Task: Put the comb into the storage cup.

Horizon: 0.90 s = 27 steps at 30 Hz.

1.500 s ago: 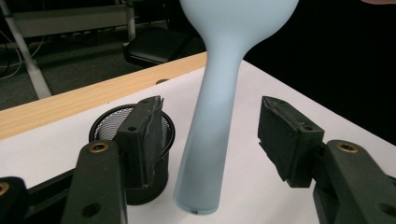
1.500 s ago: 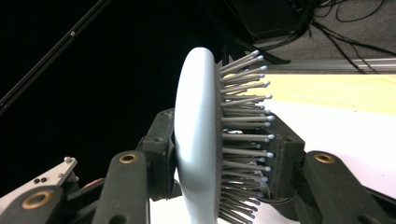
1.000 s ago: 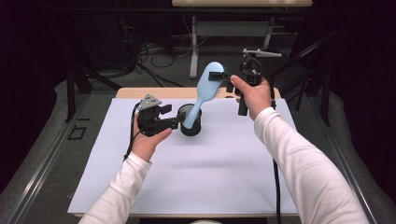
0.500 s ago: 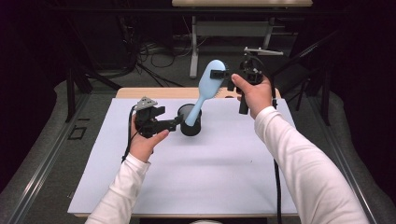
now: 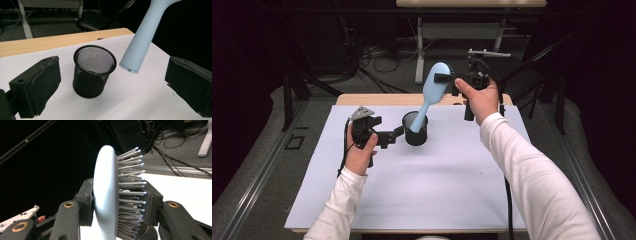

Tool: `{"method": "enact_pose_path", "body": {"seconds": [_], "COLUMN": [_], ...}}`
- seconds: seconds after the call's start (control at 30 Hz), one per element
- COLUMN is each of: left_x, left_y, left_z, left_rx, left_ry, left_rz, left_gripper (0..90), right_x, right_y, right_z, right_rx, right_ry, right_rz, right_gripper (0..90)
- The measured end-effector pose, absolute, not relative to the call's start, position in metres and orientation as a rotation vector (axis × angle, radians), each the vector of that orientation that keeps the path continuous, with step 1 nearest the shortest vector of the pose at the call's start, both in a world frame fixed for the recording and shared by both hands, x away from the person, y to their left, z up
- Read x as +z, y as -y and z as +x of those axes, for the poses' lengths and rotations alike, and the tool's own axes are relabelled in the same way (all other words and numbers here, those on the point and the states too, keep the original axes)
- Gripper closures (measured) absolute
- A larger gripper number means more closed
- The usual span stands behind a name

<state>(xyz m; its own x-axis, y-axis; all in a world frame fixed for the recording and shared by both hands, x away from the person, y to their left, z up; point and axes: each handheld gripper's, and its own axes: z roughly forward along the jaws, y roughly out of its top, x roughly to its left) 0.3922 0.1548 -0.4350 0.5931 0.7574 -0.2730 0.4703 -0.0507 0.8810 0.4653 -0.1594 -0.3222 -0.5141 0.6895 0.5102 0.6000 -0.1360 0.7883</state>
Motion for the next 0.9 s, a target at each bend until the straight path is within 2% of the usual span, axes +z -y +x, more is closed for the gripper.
{"method": "enact_pose_path", "body": {"seconds": [0.9], "left_x": [-0.439], "left_y": [-0.166], "left_z": [0.393], "left_rx": [0.304], "left_ry": [-1.037], "left_rz": [1.733], "left_gripper": [0.6], "right_x": [-0.32], "right_y": [0.141], "right_z": [0.471], "right_rx": [1.679], "right_ry": [-1.971], "right_rz": [1.424], "right_gripper": [52.4]}}
